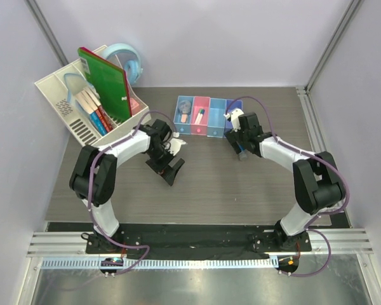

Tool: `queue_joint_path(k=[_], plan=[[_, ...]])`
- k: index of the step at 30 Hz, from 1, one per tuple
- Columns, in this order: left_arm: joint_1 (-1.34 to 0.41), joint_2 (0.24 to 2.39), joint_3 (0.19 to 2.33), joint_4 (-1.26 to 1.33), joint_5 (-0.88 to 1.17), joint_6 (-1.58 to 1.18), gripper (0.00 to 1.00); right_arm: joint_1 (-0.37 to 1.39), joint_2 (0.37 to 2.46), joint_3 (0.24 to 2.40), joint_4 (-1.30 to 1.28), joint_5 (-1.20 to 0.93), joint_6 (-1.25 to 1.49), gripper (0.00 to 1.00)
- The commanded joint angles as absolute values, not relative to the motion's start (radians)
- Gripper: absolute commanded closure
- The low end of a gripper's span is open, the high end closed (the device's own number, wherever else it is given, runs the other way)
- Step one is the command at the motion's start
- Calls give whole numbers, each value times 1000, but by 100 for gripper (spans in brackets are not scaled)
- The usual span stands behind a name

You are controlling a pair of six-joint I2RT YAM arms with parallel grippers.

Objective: Sort the stationery into containers
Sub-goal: Pick up the stationery from the center of the board.

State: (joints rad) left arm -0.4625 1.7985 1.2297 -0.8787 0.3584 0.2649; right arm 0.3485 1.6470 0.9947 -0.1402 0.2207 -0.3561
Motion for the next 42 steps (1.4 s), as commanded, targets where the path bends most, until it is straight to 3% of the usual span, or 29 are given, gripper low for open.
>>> queue_joint_path(k=[1,12,20,31,34,35,37,42], plan=[[-520,1805,1212,-828,315,274,0,347,1548,1022,-127,219,-354,14],[-641,1881,1192,-670,141,373,4,347,1437,1028,-173,209,-354,14],[-658,1888,1166,-643,160,439,11,347,1404,1017,-183,209,-354,14],[-658,1888,1112,-657,164,512,50,345,1370,1014,-186,212,-351,14],[-660,1899,1127,-679,190,517,74,347,1368,1014,-186,221,-354,14],[-658,1901,1132,-695,199,517,88,347,1367,1012,-186,228,-357,14],[-660,1902,1163,-713,228,515,100,347,1361,1012,-186,239,-360,14],[-661,1875,1284,-776,276,500,100,338,1333,1009,-179,282,-359,14]])
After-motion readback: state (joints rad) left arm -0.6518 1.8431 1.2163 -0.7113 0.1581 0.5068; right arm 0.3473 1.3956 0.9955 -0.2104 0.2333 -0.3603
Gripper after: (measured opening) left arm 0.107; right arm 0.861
